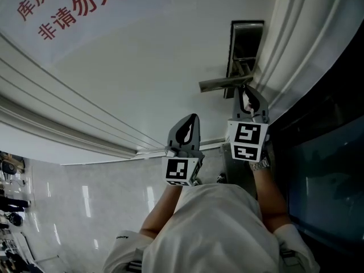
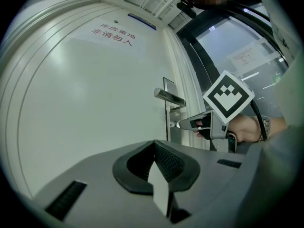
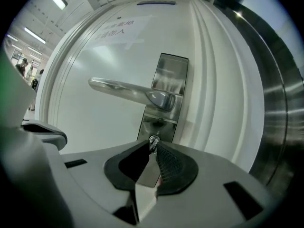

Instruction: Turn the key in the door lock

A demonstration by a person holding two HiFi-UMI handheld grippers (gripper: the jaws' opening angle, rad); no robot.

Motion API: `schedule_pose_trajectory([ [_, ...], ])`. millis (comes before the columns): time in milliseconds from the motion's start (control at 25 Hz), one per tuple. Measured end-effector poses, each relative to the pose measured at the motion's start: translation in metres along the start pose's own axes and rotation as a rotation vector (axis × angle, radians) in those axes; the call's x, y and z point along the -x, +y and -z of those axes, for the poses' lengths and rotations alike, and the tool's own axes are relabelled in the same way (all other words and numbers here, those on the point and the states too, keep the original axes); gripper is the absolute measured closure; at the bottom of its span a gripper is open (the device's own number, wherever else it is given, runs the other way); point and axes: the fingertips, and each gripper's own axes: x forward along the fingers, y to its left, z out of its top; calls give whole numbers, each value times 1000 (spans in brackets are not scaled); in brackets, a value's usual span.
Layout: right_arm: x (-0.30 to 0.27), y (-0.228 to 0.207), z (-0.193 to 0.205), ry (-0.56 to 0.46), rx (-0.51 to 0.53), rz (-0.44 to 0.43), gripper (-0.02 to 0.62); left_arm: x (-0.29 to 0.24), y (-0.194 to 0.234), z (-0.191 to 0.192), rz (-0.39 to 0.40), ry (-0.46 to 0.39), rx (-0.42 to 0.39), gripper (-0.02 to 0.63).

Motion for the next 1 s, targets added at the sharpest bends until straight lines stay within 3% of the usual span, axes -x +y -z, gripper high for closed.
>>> schedule_pose_trajectory([
  [280, 0, 1, 0, 13, 79, 23, 546, 2, 0, 0, -1, -6, 5, 597],
  [360, 0, 1, 0, 13, 53, 9, 543, 2, -1, 0, 3, -8, 4, 597],
  [560, -1, -3, 2, -2, -176, -63, 558, 2, -1, -1, 8, -9, 3, 597],
  [720, -1, -7, 4, -24, -463, -122, 583, 2, -2, -2, 16, -10, -3, 597],
  [880, 0, -10, 6, -53, -661, -151, 585, 4, 1, -3, 10, -9, -7, 597],
  [1000, -1, -12, 9, -75, -899, -196, 586, 4, 3, -4, 8, -6, -11, 597],
])
